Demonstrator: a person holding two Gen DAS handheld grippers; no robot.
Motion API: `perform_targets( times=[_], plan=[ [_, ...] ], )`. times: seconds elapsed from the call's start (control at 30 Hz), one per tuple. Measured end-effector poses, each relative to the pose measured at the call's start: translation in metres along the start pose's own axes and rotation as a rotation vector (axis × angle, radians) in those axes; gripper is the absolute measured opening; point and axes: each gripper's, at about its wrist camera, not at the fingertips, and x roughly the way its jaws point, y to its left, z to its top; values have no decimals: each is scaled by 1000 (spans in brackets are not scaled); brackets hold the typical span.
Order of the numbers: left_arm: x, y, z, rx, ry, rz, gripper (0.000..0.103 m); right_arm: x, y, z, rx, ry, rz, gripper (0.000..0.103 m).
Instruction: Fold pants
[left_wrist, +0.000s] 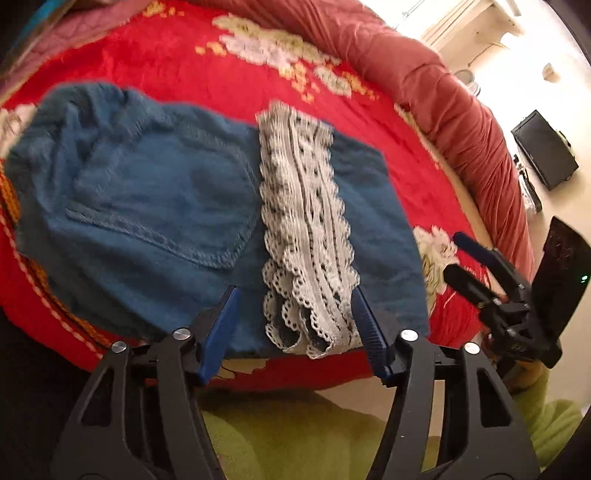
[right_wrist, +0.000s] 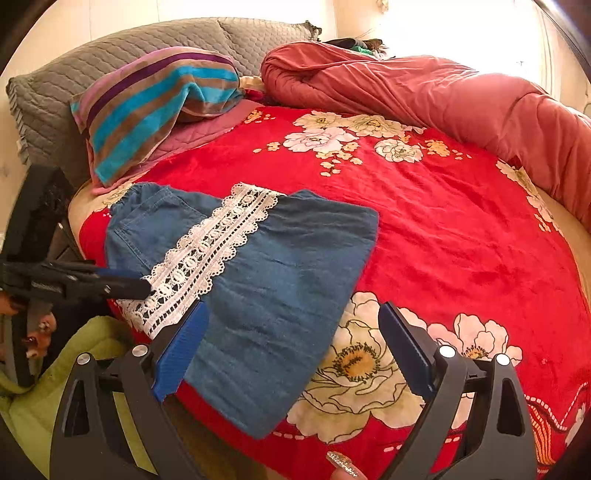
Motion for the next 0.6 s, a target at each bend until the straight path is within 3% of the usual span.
perform_targets(
  times=[0.07, 0.17, 0.3, 0.47, 0.6],
  plan=[
    [6, -1, -2, 3, 20, -20, 15, 3, -1, -2, 10, 9, 12, 92],
    [7, -1, -4, 17, 19, -9, 8, 11, 3, -5, 7, 32, 32, 90],
    [-10, -7, -8, 73, -16, 21, 7, 17, 22, -7, -27, 56, 91, 63],
    [-9, -7, -11, 106, -21, 95, 8, 22, 41, -9, -85, 66, 110, 62],
    [-2, -7, -10, 122, -6, 118, 10, 38, 36, -20, -90, 140, 49, 56]
  ],
)
